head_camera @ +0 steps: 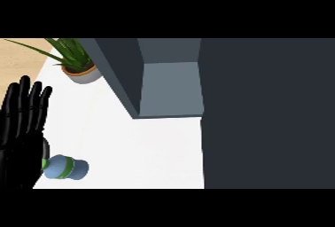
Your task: Pick up the bottled water, place it into the cabinet and close the cabinet
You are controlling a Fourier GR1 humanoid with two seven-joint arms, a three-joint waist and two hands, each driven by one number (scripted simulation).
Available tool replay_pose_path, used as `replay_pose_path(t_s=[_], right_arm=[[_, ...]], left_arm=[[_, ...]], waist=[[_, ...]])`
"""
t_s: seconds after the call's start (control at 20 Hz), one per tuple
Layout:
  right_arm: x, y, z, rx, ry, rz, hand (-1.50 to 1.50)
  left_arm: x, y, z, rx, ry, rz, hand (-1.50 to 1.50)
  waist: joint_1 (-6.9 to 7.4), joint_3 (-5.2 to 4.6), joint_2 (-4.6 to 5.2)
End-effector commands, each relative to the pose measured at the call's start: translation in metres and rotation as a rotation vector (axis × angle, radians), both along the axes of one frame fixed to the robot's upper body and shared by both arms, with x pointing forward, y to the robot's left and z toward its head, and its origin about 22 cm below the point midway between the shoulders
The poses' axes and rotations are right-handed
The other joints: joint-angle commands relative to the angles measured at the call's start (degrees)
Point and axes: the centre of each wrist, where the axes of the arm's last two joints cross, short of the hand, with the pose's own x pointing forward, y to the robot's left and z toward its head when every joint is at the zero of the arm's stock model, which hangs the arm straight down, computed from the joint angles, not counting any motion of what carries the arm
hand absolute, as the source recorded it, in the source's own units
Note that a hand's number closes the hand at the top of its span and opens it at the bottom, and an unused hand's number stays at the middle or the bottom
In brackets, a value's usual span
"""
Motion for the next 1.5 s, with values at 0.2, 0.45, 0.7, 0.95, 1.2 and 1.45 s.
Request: replay_pose_path(t_s=[0.2,0.45,0.7,0.95,1.2,1.45], right_arm=[[-0.020,0.002,0.000,0.069,-0.016,0.024,-1.50],[-0.032,0.007,-0.022,0.130,0.246,0.108,-1.50],[-0.071,0.009,-0.005,0.150,0.270,0.126,-1.50],[-0.106,0.008,0.012,0.146,0.271,0.127,-1.50],[-0.122,0.018,0.015,0.171,0.291,0.121,-1.50],[-0.133,0.003,0.018,0.136,0.281,0.117,-1.50]], left_arm=[[-0.006,0.013,0.013,0.015,-0.037,-0.624,-1.50],[-0.021,0.052,-0.020,0.011,0.266,-0.838,-1.50],[-0.031,0.127,-0.001,0.013,0.250,-0.909,-1.50],[-0.042,0.192,0.017,0.029,0.286,-0.878,-1.50],[-0.049,0.207,0.011,0.039,0.334,-0.861,-1.50],[-0.044,0.218,-0.014,0.026,0.327,-0.804,-1.50]], waist=[[-0.04,-1.54,0.97],[1.19,-1.48,1.46],[1.33,-1.32,1.15],[1.23,-1.22,1.28],[1.35,-1.21,1.31],[0.58,-1.24,1.30]])
